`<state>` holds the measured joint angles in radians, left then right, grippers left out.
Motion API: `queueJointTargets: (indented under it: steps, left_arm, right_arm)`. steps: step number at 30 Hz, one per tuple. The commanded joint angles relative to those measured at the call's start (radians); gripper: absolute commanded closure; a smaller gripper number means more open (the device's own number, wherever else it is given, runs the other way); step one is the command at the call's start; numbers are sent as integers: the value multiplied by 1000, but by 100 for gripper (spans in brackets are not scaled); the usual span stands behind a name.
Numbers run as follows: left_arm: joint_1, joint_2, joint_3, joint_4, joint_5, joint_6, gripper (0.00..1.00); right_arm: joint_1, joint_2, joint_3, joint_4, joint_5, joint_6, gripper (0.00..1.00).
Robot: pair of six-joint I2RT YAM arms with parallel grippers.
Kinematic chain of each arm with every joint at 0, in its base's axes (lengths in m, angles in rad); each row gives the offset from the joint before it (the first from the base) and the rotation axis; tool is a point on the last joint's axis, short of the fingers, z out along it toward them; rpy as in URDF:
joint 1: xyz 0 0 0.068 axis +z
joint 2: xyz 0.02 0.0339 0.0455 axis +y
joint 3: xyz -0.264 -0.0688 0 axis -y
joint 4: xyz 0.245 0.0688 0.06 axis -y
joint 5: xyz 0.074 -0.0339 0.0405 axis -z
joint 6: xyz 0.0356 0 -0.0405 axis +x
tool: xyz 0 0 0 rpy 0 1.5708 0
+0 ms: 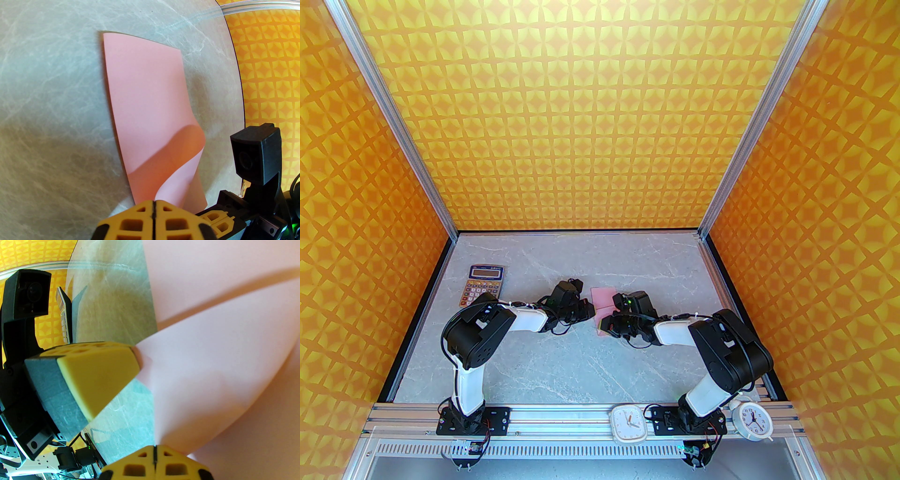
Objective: Fold a paper plane with a square sheet of paper (fold left side to right side)
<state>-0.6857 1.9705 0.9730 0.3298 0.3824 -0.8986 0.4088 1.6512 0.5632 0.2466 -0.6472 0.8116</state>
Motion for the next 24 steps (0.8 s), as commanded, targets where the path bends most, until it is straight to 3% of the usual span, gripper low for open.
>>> queueJointTargets:
  steps: [1, 24]
  left_arm:
    - [6, 26, 26, 6, 22, 21, 95]
    - [6, 49, 43, 14, 35, 24, 94]
  right_arm:
    - [8, 10, -8, -29, 20, -24, 97]
    - [10, -11, -37, -40, 32, -34, 97]
